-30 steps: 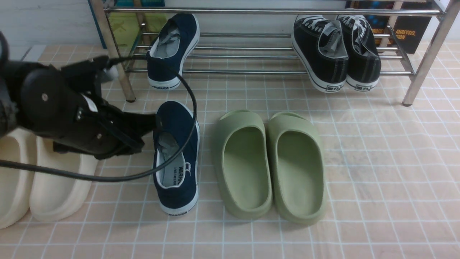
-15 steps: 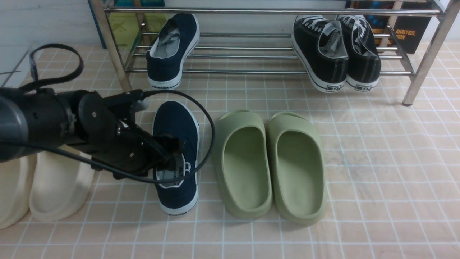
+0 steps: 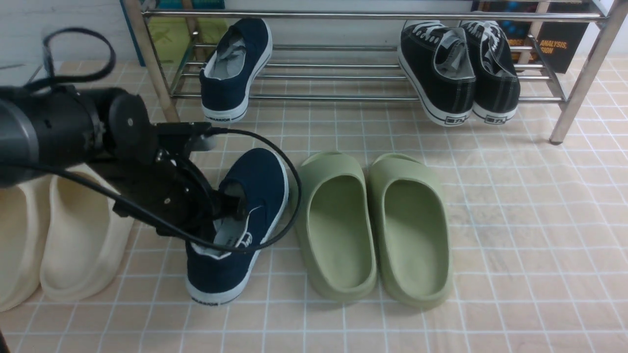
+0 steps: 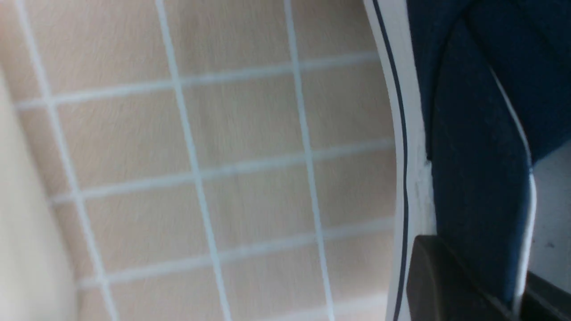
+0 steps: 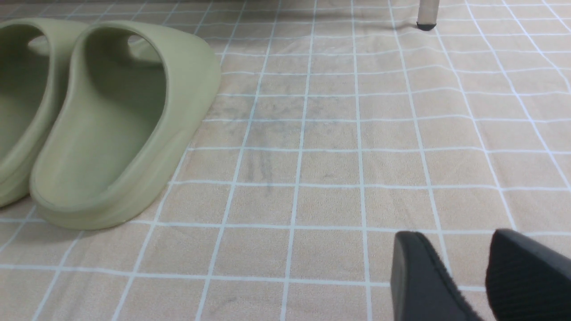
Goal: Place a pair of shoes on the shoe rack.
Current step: Use the left arm to grab the shoe closest to it, then use the left arm to put a shoe into the shoe rack
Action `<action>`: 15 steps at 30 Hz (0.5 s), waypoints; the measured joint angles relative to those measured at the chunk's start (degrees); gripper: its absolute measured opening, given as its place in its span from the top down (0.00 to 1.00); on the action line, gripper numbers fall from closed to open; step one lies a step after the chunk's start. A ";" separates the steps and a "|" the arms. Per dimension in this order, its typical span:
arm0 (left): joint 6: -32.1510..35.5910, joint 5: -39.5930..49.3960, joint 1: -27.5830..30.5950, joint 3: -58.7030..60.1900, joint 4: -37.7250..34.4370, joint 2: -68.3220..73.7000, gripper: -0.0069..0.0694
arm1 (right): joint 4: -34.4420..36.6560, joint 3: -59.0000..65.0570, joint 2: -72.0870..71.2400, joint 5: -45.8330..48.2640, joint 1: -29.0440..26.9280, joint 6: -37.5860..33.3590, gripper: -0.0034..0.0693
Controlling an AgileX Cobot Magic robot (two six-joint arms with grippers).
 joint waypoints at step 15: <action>-6.16 1.67 -3.54 -37.10 3.73 19.36 0.88 | 0.00 0.00 0.00 0.00 0.00 0.00 0.62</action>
